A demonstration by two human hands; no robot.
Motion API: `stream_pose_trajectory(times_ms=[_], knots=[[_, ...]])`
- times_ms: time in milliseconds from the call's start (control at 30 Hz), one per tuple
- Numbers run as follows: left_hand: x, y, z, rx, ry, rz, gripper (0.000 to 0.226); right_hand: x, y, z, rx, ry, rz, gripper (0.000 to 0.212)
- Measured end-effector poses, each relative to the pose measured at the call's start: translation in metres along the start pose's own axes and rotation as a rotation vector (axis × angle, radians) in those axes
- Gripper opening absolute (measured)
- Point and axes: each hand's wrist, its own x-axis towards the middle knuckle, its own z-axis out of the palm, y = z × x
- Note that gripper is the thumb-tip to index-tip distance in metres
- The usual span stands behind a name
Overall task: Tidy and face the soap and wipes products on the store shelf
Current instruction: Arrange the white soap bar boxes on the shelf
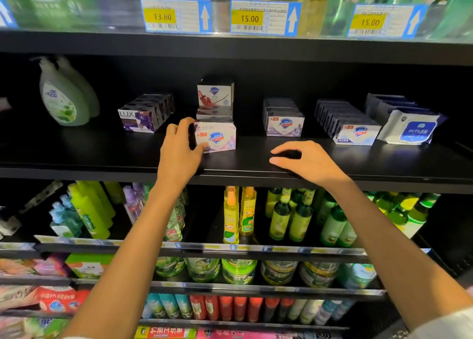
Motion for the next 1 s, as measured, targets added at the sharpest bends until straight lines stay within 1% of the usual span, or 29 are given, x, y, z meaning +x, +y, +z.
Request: stream_pose_trajectory(times_ms=[67,133,200,267,333,367,433,500,600,667,767,867,933,1000], knots=[[-0.011,0.000,-0.002,0.008,0.051,0.057,0.055,0.005,0.004,-0.001,0.144,0.097,0.021,0.021],[-0.022,0.002,-0.002,0.007,-0.007,0.162,0.050,0.015,0.008,-0.004,0.204,0.190,0.056,0.020],[-0.029,0.007,-0.002,0.038,-0.146,0.307,0.047,0.027,0.010,-0.009,0.170,0.271,0.087,0.027],[-0.031,0.015,0.001,0.072,-0.312,0.397,0.051,0.042,0.011,-0.014,0.132,0.333,0.147,0.037],[-0.029,0.024,0.007,0.087,-0.471,0.427,0.060,0.056,0.010,-0.019,0.091,0.365,0.248,0.042],[-0.028,0.027,0.012,0.098,-0.537,0.430,0.064,0.063,0.011,-0.020,0.084,0.377,0.291,0.040],[-0.026,0.032,0.021,0.156,-0.616,0.442,0.069,0.076,0.017,-0.022,0.086,0.419,0.358,0.038],[-0.025,0.032,0.026,0.218,-0.614,0.450,0.069,0.082,0.020,-0.020,0.081,0.450,0.377,0.036],[-0.027,0.030,0.027,0.249,-0.581,0.452,0.068,0.089,0.023,-0.016,0.074,0.382,0.296,0.059],[-0.028,0.030,0.027,0.260,-0.573,0.444,0.068,0.089,0.025,-0.013,0.076,0.342,0.278,0.061],[-0.028,0.030,0.027,0.257,-0.562,0.427,0.067,0.088,0.030,-0.011,0.102,0.376,0.293,0.060],[-0.029,0.030,0.028,0.257,-0.554,0.421,0.066,0.085,0.034,-0.011,0.170,0.425,0.325,0.070],[-0.028,0.031,0.029,0.258,-0.555,0.416,0.066,0.084,0.035,-0.013,0.163,0.406,0.345,0.067],[-0.028,0.031,0.028,0.255,-0.555,0.414,0.066,0.080,0.034,-0.014,0.196,0.399,0.382,0.057]])
